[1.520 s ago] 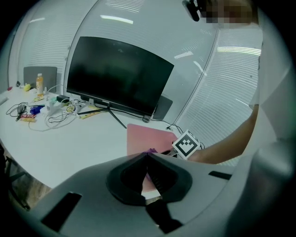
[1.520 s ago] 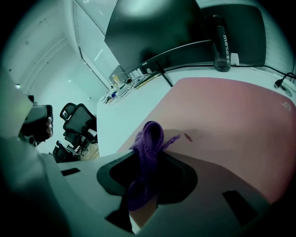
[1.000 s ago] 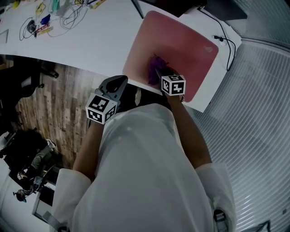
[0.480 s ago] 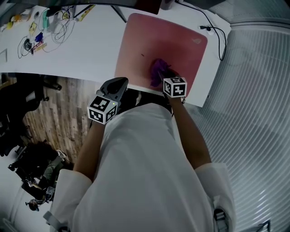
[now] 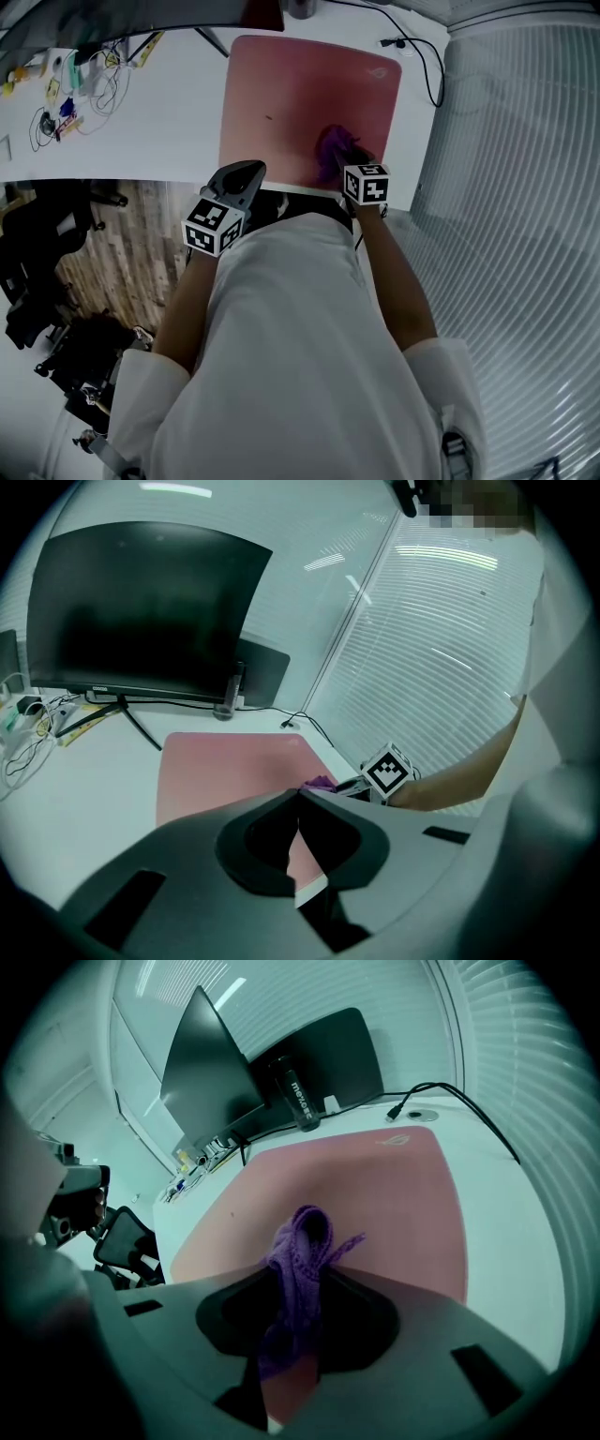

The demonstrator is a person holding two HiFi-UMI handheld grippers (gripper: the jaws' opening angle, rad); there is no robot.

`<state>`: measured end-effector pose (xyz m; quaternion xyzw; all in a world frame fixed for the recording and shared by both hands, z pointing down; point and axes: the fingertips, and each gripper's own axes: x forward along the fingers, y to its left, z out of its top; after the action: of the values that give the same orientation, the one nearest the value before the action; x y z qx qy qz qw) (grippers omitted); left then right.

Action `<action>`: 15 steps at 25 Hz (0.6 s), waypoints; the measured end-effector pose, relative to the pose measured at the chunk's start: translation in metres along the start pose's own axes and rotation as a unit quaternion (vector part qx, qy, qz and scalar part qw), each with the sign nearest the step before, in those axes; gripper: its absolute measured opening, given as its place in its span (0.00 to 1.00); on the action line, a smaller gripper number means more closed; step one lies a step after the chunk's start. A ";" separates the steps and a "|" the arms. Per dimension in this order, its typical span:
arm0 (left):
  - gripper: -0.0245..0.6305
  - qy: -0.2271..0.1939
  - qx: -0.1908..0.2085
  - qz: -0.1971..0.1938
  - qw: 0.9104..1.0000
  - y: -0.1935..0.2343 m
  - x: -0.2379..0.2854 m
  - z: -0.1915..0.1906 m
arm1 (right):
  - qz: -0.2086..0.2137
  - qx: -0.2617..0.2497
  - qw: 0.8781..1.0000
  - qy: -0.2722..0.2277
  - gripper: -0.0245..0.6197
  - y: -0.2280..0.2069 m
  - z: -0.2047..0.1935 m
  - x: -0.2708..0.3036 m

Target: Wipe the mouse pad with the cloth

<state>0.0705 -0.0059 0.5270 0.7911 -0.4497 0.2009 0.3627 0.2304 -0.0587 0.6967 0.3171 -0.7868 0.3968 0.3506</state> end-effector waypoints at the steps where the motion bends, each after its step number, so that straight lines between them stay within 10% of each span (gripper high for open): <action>1: 0.07 0.001 0.002 -0.003 1.000 -0.003 0.003 0.001 | -0.003 0.000 1.000 -0.001 0.24 -0.005 -0.001 -0.003; 15: 0.07 0.015 0.034 -0.038 0.999 -0.039 0.045 0.015 | -0.052 0.018 0.998 -0.018 0.24 -0.081 -0.017 -0.048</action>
<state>0.1271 -0.0299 0.5308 0.8164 -0.4068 0.2139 0.3495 0.3252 -0.0732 0.6977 0.3710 -0.7684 0.3860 0.3506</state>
